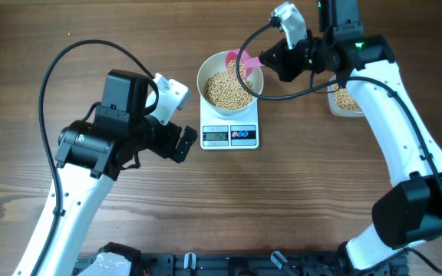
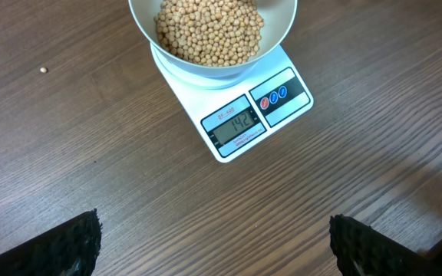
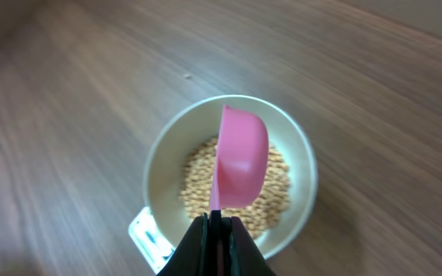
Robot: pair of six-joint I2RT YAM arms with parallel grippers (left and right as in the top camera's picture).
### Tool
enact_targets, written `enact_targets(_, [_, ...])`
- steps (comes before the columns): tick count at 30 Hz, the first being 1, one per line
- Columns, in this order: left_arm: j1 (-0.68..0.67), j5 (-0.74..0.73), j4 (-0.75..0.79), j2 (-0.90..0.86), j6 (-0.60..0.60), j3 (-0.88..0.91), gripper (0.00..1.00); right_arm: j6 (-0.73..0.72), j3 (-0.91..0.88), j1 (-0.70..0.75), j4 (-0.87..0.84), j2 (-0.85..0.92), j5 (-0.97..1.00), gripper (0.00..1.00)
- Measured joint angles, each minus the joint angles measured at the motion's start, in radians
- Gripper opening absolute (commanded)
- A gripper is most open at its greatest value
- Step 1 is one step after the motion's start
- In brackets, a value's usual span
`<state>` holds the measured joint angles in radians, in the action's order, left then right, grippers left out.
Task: Scoop item into bowl and weigh 150g on scale
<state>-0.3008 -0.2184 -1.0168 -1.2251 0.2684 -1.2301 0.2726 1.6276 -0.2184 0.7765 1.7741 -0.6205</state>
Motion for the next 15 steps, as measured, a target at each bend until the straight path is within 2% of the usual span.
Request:
enact_targets(3, [0.000,0.000,0.000,0.000,0.000,0.000,1.00,0.001,0.000,-0.018,0.047,0.000,0.034,0.04])
enact_targets(15, [0.000,0.000,0.000,0.000,0.000,0.000,1.00,-0.034,0.000,-0.019,0.000,0.000,0.079,0.04])
